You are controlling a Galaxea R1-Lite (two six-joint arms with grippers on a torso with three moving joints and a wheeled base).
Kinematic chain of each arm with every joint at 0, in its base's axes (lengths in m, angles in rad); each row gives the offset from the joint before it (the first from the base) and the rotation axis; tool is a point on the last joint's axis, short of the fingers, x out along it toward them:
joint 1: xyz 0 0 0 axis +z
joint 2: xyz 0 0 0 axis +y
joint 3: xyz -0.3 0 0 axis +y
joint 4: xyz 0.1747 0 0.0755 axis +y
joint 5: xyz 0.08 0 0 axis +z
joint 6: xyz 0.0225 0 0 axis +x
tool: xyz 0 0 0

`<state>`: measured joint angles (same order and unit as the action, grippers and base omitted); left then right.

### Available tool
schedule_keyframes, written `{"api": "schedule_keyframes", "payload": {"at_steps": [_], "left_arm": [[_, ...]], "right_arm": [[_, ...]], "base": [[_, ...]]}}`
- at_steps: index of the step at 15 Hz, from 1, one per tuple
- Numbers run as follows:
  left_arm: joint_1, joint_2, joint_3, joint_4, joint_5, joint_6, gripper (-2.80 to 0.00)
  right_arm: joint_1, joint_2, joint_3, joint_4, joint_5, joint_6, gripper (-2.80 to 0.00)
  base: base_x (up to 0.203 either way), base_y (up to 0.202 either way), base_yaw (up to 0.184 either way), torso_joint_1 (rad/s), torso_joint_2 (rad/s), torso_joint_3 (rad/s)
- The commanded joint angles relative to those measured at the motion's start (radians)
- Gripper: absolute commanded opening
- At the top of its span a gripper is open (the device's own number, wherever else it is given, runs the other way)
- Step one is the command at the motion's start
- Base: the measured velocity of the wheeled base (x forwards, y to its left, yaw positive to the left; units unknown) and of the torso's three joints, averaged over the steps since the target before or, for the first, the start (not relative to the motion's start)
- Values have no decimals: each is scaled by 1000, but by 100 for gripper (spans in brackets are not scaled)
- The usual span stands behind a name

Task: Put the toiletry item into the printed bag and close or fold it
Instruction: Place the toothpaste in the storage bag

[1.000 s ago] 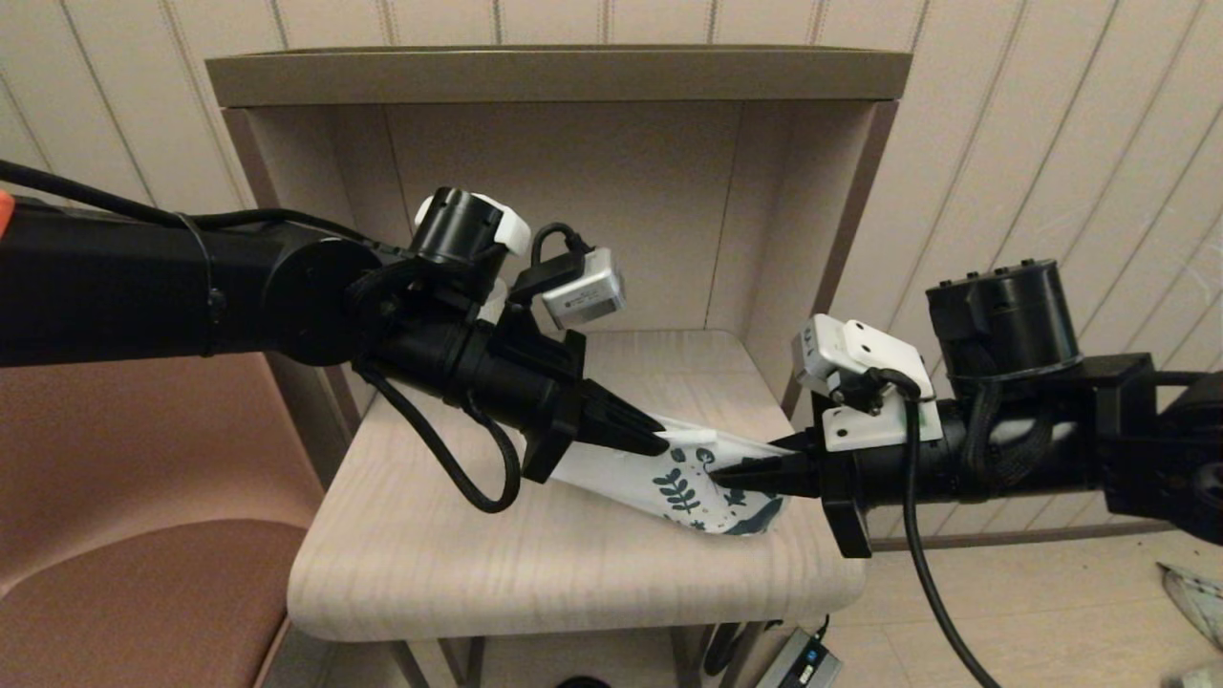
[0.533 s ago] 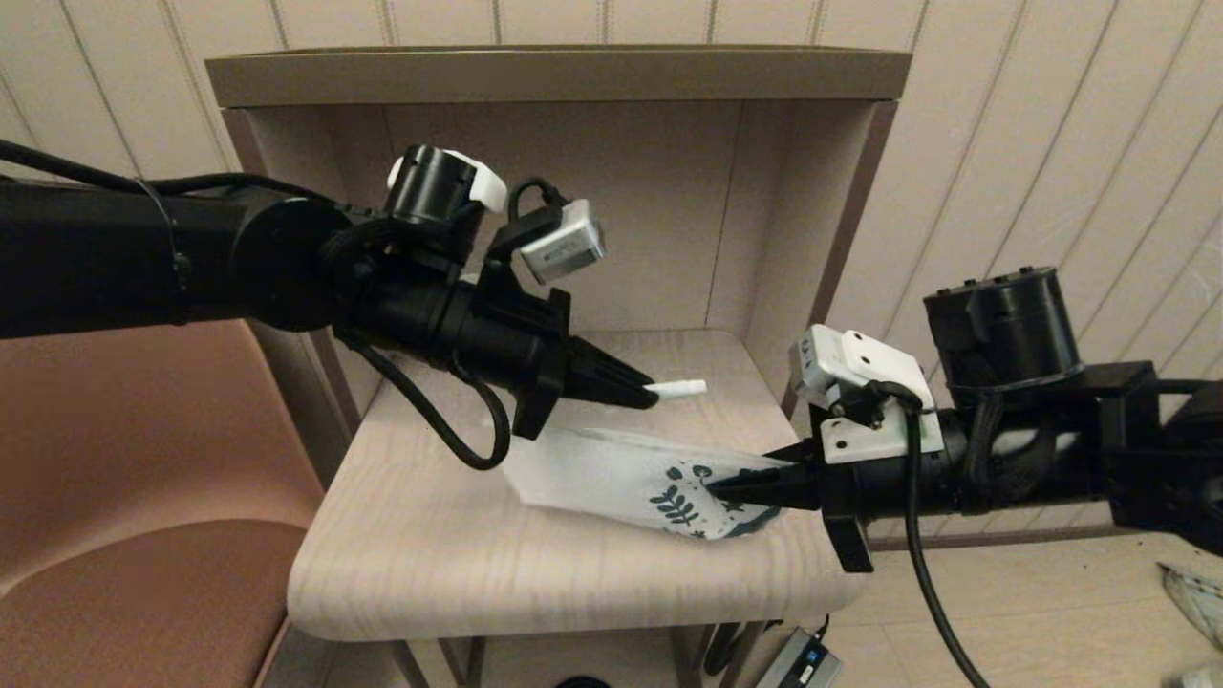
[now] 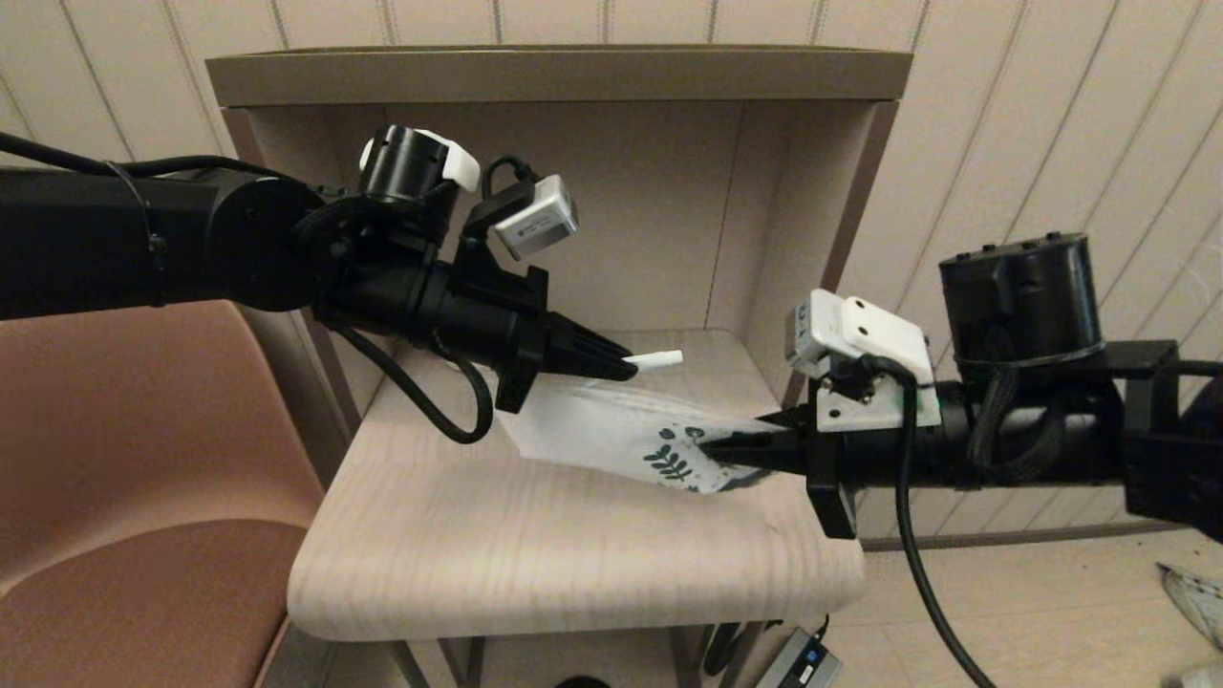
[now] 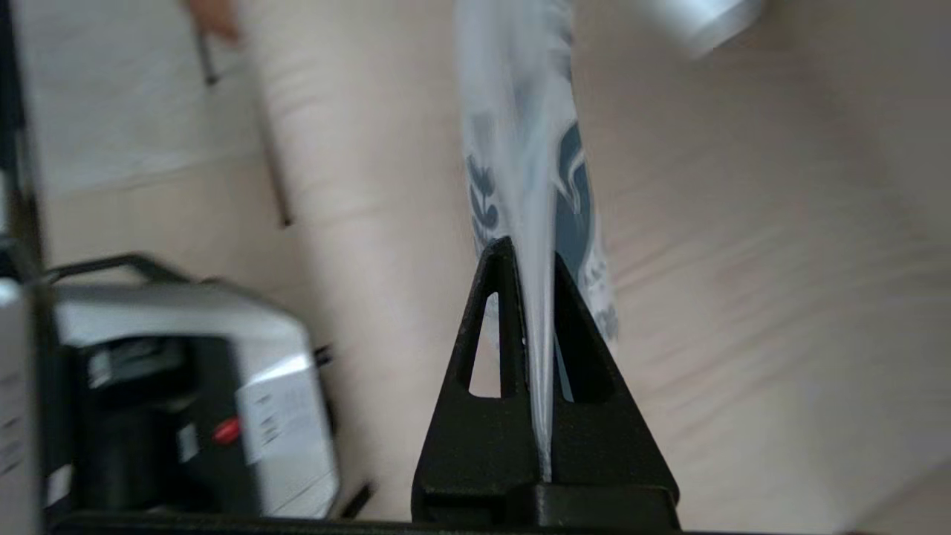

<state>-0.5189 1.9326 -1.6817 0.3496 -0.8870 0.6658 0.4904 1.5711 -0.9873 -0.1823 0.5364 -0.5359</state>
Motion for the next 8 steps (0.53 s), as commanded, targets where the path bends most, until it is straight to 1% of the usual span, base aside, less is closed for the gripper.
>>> {"api": "schedule_keyframes", "payload": {"at_steps": [1,8], "left_arm": [[0,5,-3,0,-4,5,-280],[0,-2,-10,0,-6,6,-280]], "right_arm": [[-7,1,-29,-5,1,-4,-280],[-7,48,-18,-45,-1,-4,-280]], "base": [[0,0,0,0,0,0],[0,0,0,0,0,0]]}}
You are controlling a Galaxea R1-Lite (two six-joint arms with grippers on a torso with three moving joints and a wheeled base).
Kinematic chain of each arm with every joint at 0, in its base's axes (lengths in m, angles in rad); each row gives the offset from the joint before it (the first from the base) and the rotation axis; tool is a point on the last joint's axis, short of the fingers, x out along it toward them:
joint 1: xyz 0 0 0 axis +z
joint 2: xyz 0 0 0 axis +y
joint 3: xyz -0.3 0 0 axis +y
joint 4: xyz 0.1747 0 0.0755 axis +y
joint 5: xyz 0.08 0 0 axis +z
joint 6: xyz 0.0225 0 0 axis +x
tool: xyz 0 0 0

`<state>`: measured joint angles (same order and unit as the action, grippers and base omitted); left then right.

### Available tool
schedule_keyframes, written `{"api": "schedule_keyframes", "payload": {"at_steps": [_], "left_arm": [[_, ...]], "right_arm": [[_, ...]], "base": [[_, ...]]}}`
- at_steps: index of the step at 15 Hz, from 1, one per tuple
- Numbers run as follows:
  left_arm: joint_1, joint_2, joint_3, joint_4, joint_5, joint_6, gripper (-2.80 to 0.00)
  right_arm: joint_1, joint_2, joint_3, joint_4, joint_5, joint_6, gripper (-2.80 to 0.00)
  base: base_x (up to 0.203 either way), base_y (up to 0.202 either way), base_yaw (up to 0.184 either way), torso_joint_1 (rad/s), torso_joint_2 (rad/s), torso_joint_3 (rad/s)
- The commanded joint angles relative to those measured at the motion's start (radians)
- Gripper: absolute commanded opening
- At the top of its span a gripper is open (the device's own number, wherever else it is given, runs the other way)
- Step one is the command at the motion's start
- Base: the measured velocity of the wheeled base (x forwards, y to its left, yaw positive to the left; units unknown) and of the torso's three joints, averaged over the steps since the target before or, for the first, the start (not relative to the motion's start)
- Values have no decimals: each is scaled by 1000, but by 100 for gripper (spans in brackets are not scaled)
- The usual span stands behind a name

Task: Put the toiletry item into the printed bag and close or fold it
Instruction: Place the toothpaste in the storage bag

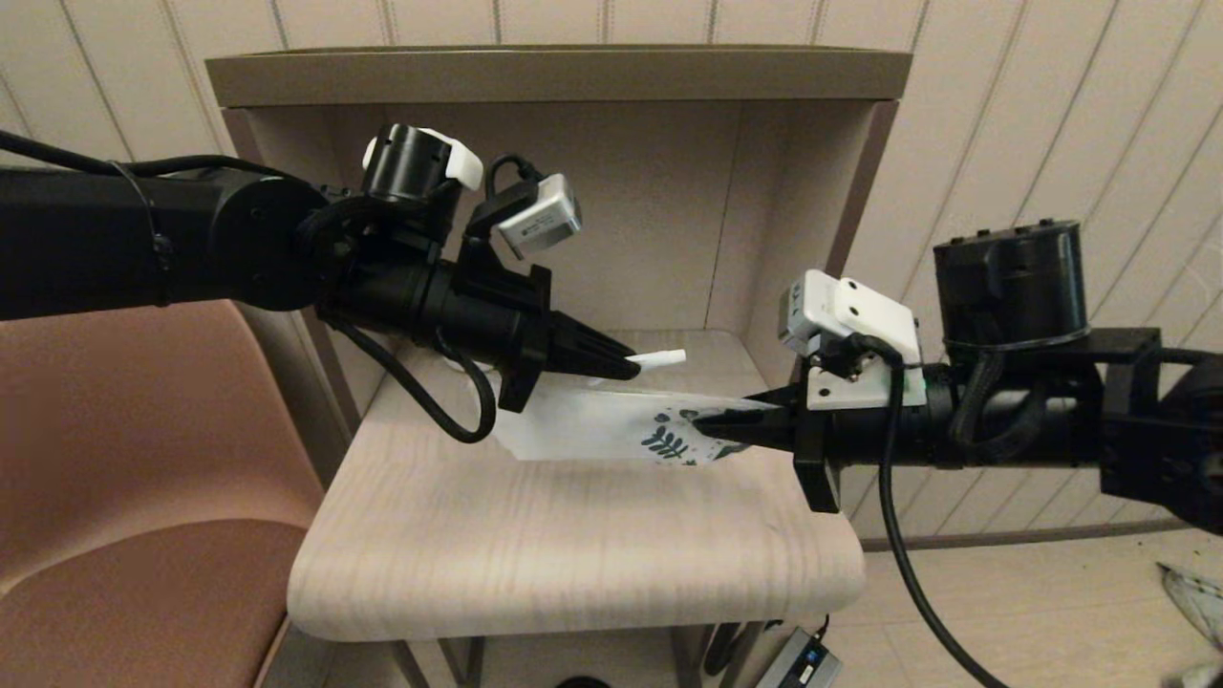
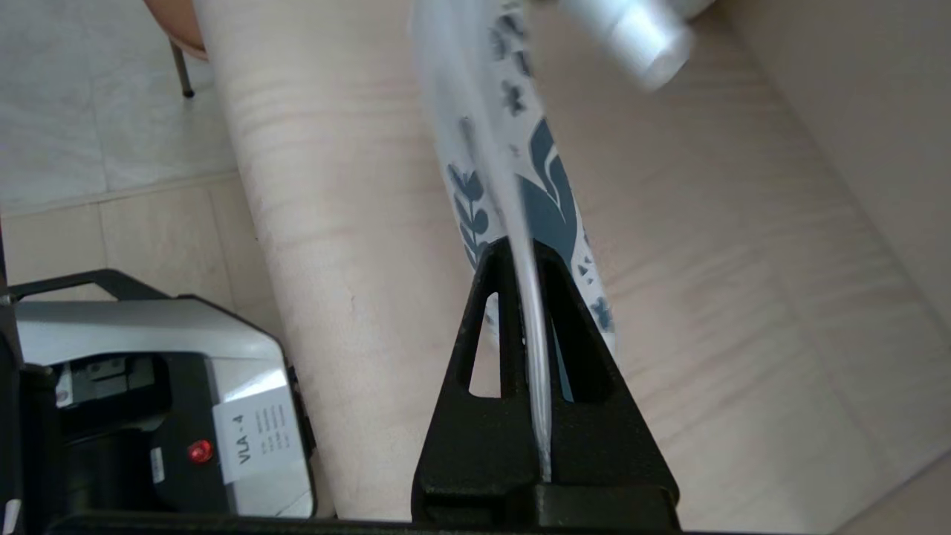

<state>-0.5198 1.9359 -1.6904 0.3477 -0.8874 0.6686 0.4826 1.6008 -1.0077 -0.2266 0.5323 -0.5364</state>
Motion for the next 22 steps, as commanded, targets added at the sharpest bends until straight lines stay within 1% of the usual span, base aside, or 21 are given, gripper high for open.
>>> {"api": "schedule_keyframes", "payload": {"at_steps": [1,3,7,10,14,18,22], "left_arm": [[1,-8,-3,2,-5,3,-280],[1,-18,6,3,-5,4,-280],[0,-18,77,1,-4,14,-280],[-2,-2,64,-1,-4,14,-280],[0,-6,0,-9,-7,7,-280],[0,1,3,-9,-7,6,-280],[-2,17,39,-9,-8,6,-280]], "right_arm": [[1,26,4,-2,3,-4,-280],[-1,44,6,-11,3,-4,-280],[-15,54,-2,-20,3,-4,-280],[-11,50,0,-20,5,-4,-280],[-7,47,8,-20,6,-4,-280],[-1,48,8,-20,6,-4,-280],[-2,51,8,-20,6,-4,-280]], "base": [[0,0,0,0,0,0],[0,0,0,0,0,0],[0,0,0,0,0,0],[0,0,0,0,0,0],[0,0,0,0,0,0],[0,0,0,0,0,0],[0,0,0,0,0,0]]}}
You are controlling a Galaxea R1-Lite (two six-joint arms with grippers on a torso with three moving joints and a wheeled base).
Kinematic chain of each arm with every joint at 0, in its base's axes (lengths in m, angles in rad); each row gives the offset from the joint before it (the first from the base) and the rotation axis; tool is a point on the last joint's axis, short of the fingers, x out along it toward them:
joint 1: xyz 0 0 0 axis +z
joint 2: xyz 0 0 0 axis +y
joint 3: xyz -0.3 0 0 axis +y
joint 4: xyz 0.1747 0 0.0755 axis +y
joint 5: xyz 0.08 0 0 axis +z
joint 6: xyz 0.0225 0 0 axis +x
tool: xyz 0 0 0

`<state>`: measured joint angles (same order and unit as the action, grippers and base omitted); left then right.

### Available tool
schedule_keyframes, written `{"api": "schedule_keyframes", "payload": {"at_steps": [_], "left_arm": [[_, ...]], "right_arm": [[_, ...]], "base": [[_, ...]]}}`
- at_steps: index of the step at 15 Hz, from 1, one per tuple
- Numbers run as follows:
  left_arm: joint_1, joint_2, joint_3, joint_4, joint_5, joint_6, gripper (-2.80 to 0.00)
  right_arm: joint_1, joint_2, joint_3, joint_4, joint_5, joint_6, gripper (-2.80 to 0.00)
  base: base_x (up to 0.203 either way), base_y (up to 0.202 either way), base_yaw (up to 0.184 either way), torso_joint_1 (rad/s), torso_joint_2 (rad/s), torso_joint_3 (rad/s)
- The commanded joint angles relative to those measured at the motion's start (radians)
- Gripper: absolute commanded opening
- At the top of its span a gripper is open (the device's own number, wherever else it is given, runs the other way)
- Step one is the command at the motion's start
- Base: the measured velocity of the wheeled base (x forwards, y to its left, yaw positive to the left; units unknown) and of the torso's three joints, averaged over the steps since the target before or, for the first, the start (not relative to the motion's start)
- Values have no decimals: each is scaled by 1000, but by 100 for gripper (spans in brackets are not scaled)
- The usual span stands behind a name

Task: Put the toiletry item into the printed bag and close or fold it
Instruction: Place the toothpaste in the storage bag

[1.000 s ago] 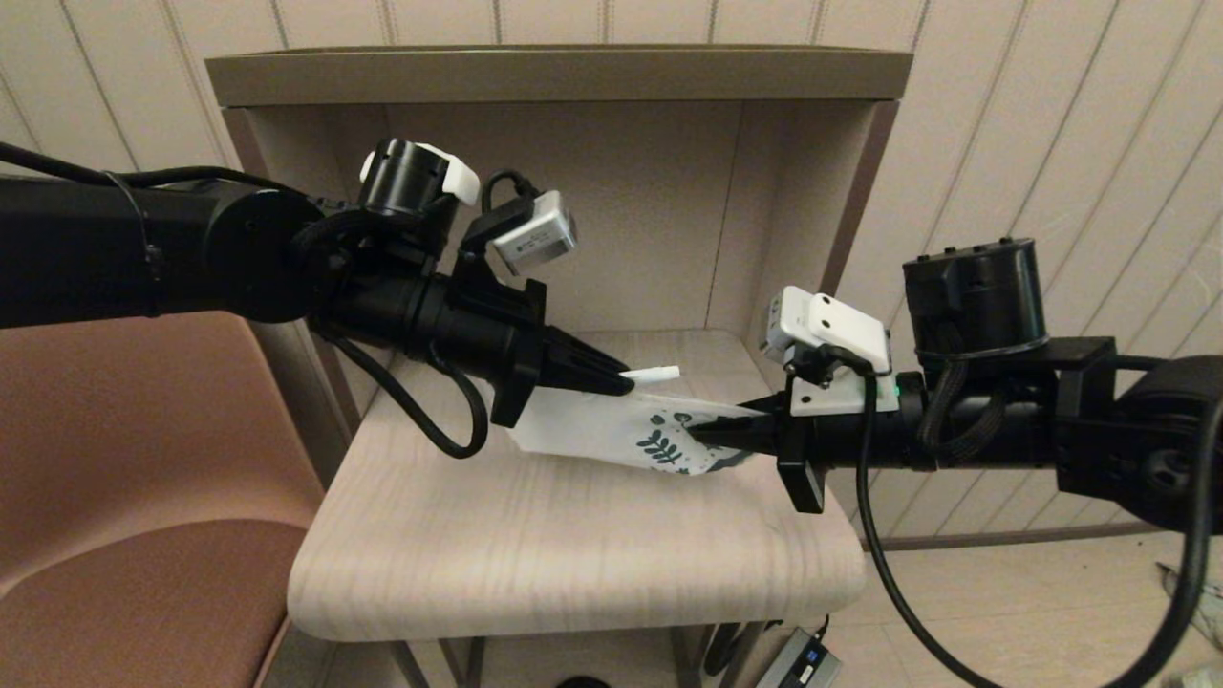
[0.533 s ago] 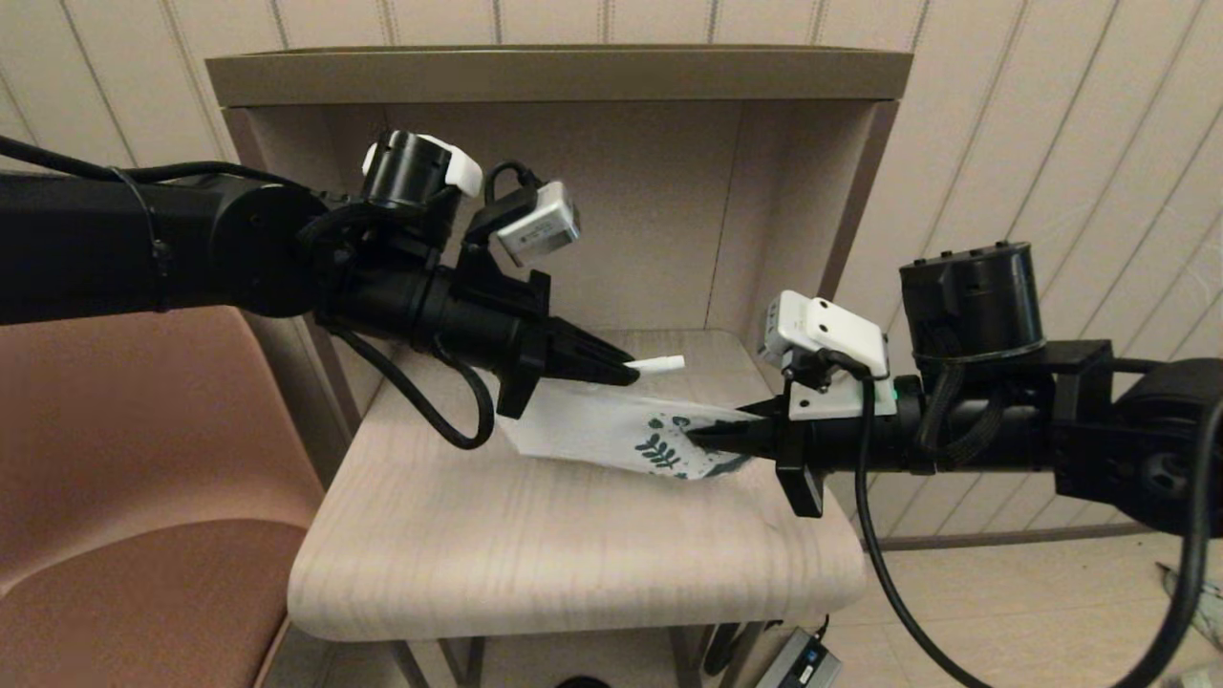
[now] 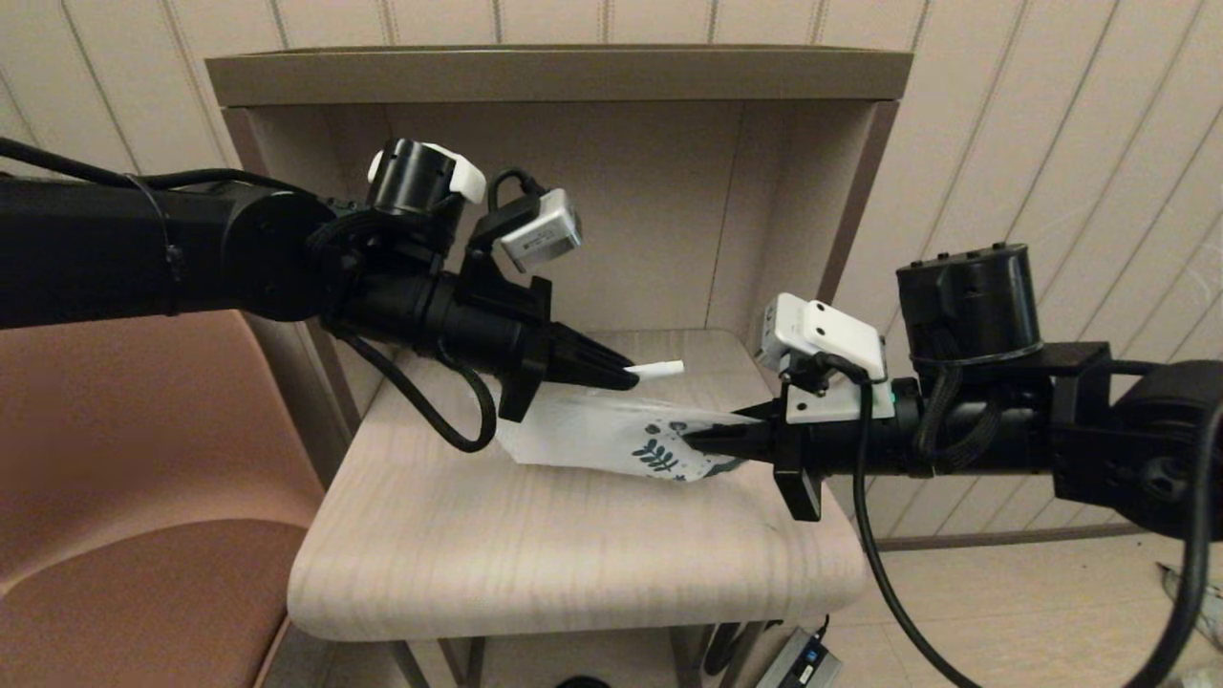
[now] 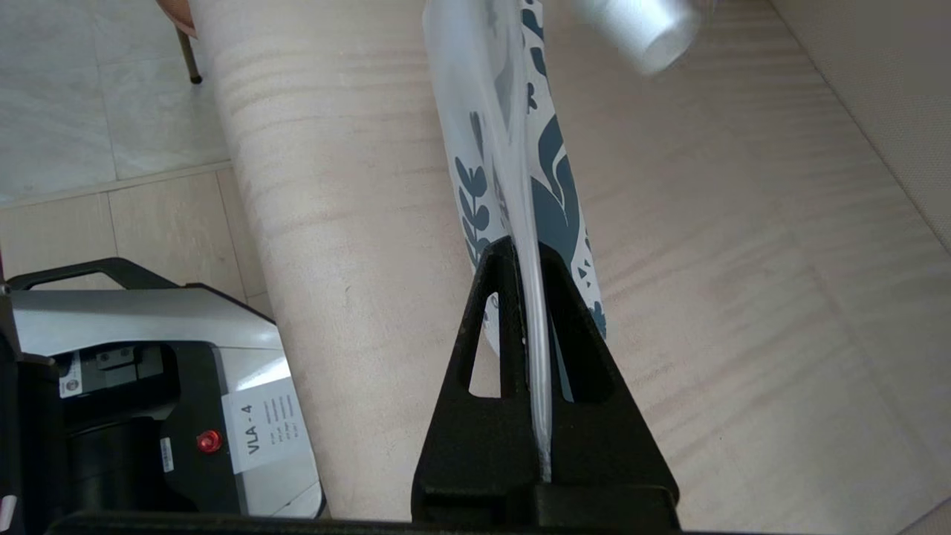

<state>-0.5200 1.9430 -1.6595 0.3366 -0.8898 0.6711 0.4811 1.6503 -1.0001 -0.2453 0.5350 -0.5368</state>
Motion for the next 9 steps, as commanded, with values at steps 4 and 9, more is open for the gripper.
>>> {"api": "schedule_keyframes", "payload": {"at_steps": [4,9], "left_arm": [[-11,8,41,-7,-5,4,-280],[-11,-7,99,-45,-5,5,-280]], "right_arm": [[-1,8,-3,-2,3,-3,-280],[-8,22,-5,-3,3,-3,-280]], "base": [[0,0,0,0,0,0],[0,0,0,0,0,0]]}}
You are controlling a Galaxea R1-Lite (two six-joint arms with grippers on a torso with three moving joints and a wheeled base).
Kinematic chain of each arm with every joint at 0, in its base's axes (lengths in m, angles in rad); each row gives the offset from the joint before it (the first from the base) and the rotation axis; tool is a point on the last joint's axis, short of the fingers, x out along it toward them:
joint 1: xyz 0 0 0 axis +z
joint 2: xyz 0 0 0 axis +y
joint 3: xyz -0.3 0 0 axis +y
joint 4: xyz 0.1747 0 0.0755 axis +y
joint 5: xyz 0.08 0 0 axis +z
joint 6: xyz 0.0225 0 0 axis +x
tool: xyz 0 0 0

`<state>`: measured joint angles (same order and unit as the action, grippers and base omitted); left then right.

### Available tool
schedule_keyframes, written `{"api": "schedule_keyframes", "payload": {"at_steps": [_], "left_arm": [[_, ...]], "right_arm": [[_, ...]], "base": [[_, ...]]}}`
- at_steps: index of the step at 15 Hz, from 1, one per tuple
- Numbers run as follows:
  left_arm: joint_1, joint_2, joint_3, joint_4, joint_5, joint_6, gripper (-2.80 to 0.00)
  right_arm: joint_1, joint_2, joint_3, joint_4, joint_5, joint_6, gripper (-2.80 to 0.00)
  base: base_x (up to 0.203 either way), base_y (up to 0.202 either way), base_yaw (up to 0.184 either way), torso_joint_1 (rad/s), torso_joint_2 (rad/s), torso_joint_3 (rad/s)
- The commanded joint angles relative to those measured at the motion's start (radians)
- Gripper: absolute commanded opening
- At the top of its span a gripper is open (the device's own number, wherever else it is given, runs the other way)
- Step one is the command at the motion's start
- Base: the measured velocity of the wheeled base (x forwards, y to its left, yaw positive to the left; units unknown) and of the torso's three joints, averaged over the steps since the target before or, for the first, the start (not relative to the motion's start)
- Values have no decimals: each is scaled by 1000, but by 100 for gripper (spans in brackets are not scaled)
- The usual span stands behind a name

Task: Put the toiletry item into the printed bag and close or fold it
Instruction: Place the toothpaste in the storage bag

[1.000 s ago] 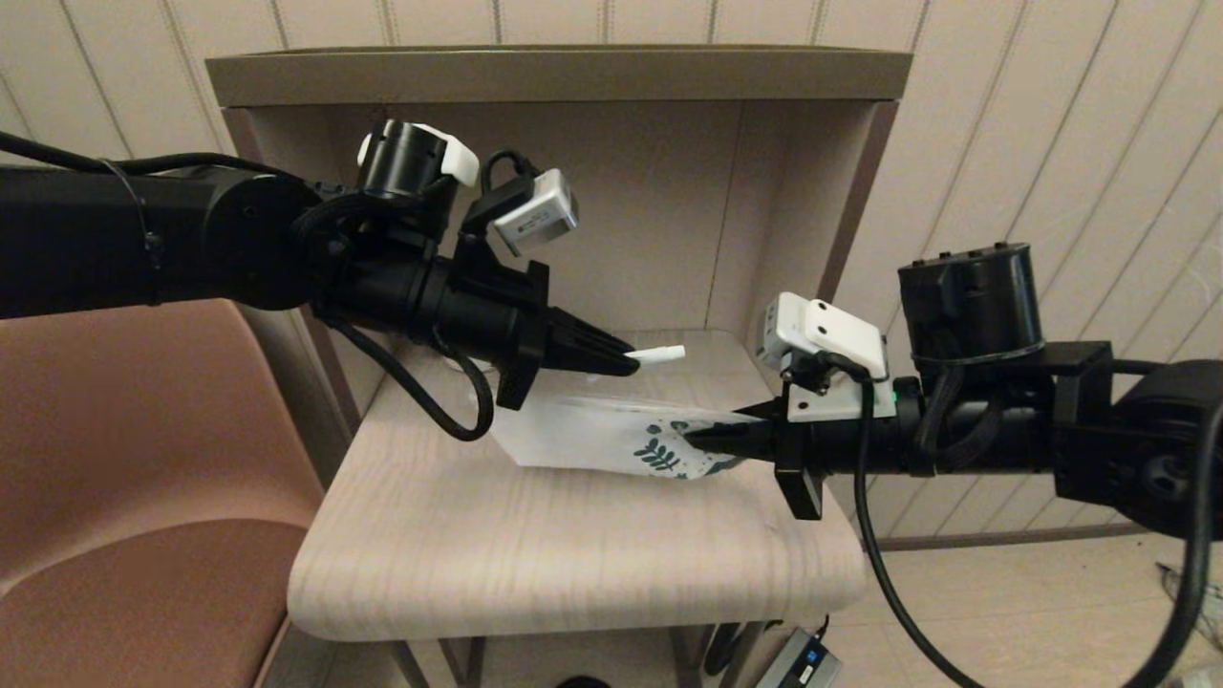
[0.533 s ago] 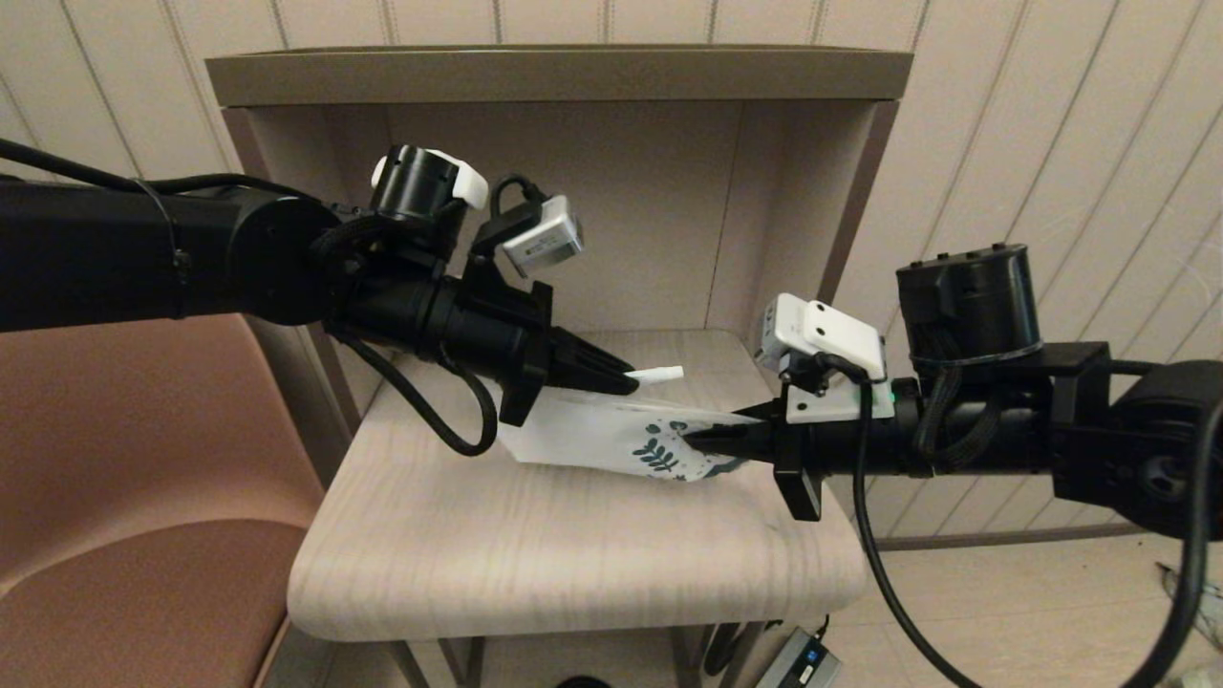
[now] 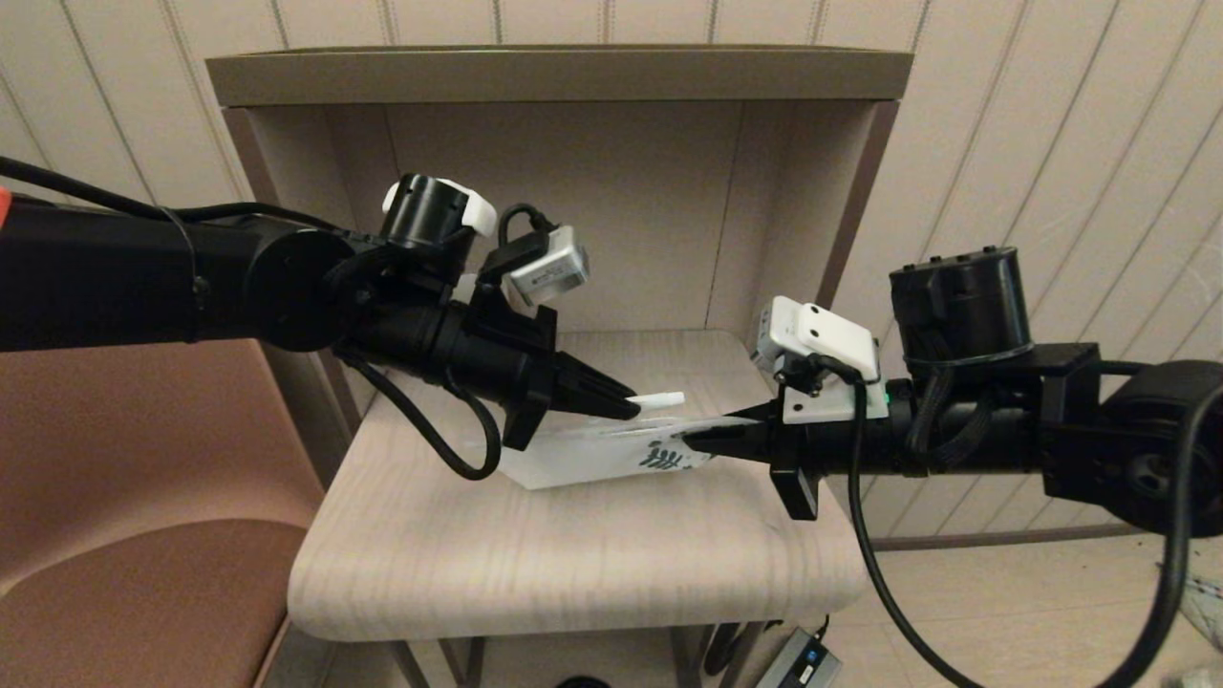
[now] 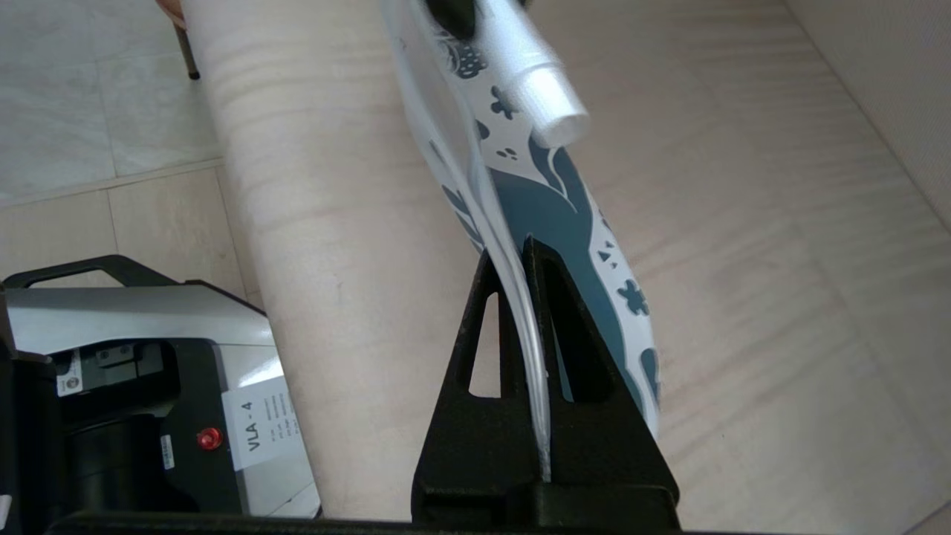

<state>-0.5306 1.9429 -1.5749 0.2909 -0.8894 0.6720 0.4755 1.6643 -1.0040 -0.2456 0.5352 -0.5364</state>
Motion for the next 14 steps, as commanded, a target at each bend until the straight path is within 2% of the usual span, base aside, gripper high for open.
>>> {"api": "schedule_keyframes", "payload": {"at_steps": [1,4,8,14], "left_arm": [[0,-12,21,-1,-4,4,-280],[0,-27,52,-5,-3,4,-280],[-1,-28,100,-81,-3,3,-280],[-10,-21,130,-94,11,3,-280]], "right_arm": [[-5,11,-4,-3,3,-2,-280],[-5,12,-4,-11,5,-2,-280],[-2,5,-1,-11,5,-2,-280],[3,8,-4,-11,5,-2,-280]], "base": [[0,0,0,0,0,0],[0,0,0,0,0,0],[0,0,0,0,0,0],[0,0,0,0,0,0]]}}
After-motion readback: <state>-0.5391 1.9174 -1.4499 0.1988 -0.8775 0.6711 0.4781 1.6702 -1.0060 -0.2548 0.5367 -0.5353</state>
